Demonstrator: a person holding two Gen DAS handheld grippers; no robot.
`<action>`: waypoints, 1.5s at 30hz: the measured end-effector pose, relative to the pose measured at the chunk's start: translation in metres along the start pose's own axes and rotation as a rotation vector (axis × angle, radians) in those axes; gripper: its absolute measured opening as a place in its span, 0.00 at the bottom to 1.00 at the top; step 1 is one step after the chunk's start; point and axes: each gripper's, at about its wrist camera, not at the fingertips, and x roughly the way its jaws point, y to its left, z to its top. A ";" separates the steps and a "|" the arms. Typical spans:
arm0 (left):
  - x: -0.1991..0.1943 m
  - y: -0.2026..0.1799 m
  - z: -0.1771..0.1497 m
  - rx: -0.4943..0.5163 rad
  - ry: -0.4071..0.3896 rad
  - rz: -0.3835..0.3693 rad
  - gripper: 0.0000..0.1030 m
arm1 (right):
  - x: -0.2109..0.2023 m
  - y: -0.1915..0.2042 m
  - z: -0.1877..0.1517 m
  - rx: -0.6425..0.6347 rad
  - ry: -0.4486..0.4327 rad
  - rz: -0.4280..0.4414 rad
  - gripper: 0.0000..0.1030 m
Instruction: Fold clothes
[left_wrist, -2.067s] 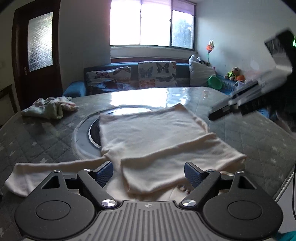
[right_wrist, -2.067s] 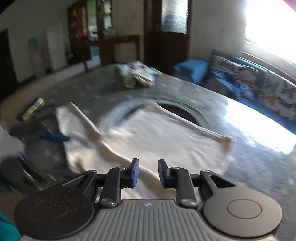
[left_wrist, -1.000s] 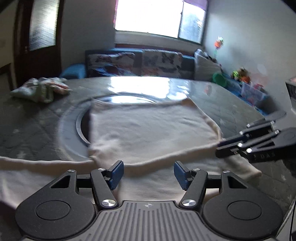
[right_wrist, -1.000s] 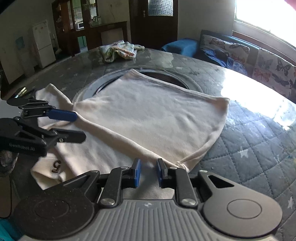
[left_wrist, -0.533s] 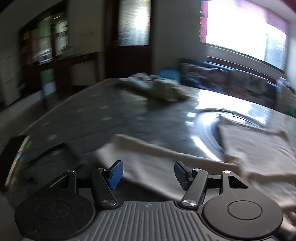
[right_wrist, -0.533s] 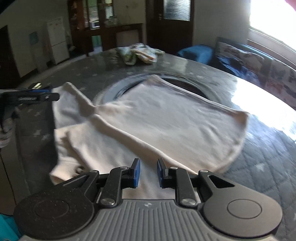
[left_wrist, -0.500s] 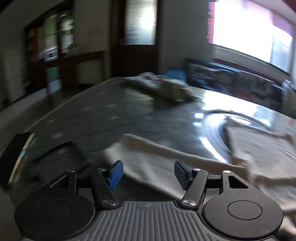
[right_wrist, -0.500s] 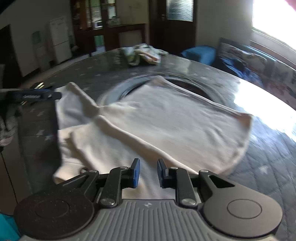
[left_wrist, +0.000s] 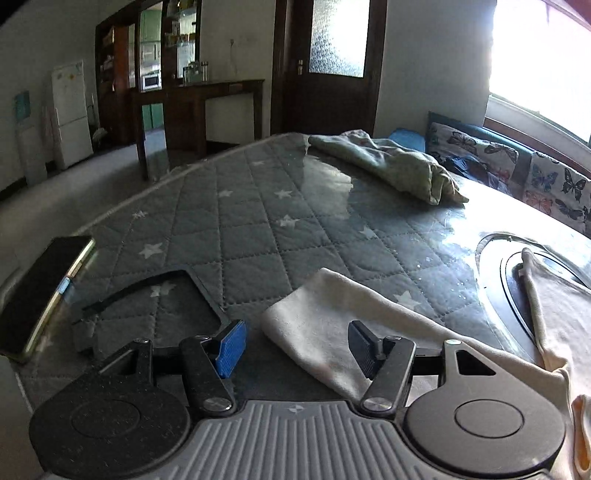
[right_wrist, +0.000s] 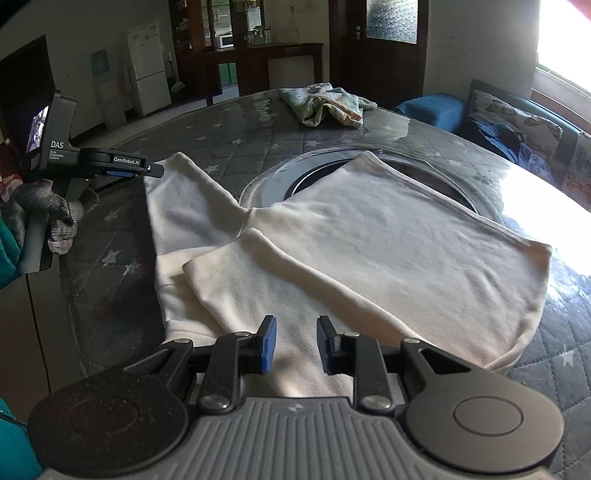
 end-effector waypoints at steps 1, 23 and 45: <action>0.001 -0.001 -0.001 -0.004 0.005 -0.004 0.62 | 0.000 -0.001 0.000 0.003 0.000 -0.002 0.23; -0.065 -0.015 0.025 -0.092 -0.145 -0.296 0.05 | -0.020 -0.014 -0.010 0.063 -0.043 -0.040 0.28; -0.157 -0.196 -0.022 0.206 -0.054 -0.906 0.05 | -0.070 -0.062 -0.054 0.248 -0.106 -0.176 0.28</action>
